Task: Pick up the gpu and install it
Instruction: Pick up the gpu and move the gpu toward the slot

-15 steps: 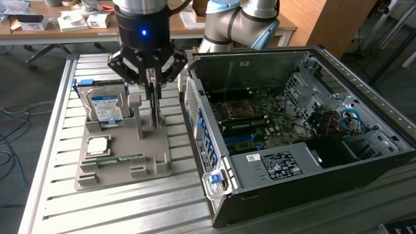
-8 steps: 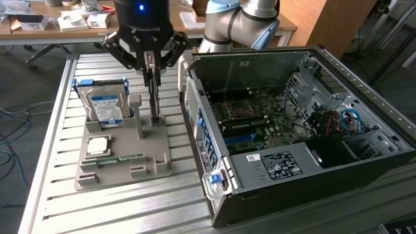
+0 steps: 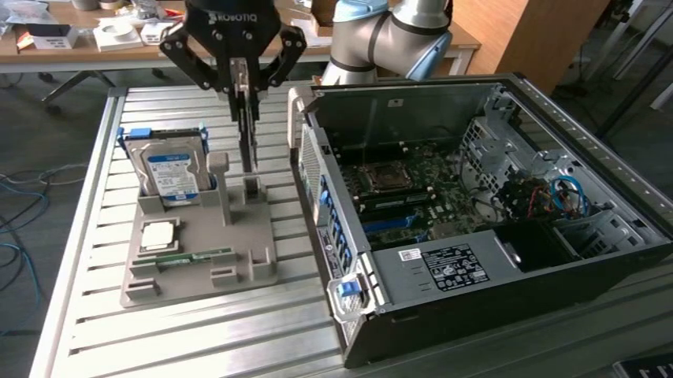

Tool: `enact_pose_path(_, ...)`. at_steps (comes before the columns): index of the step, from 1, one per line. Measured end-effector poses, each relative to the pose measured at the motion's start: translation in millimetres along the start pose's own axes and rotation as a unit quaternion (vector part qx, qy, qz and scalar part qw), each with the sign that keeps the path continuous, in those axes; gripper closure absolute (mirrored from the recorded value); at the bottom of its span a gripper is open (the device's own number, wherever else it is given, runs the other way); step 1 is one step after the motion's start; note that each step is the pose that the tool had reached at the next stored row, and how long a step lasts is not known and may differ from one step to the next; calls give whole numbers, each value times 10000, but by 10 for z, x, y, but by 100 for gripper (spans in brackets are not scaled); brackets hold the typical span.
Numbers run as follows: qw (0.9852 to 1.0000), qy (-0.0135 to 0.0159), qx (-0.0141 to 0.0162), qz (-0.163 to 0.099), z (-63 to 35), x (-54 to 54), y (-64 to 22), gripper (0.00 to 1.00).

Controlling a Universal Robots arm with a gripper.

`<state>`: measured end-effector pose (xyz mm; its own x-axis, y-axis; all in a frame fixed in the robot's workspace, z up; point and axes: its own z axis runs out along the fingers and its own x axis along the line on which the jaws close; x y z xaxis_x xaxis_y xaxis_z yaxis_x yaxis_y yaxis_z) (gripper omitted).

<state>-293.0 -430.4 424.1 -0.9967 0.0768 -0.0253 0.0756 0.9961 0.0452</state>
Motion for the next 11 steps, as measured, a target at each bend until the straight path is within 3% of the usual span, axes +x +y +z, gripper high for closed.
enact_pose_path(6,10000,0,1,0,-169,-4,7,74)
enact_pose_path(11,10000,1,-6,-1,-171,-24,9,74)
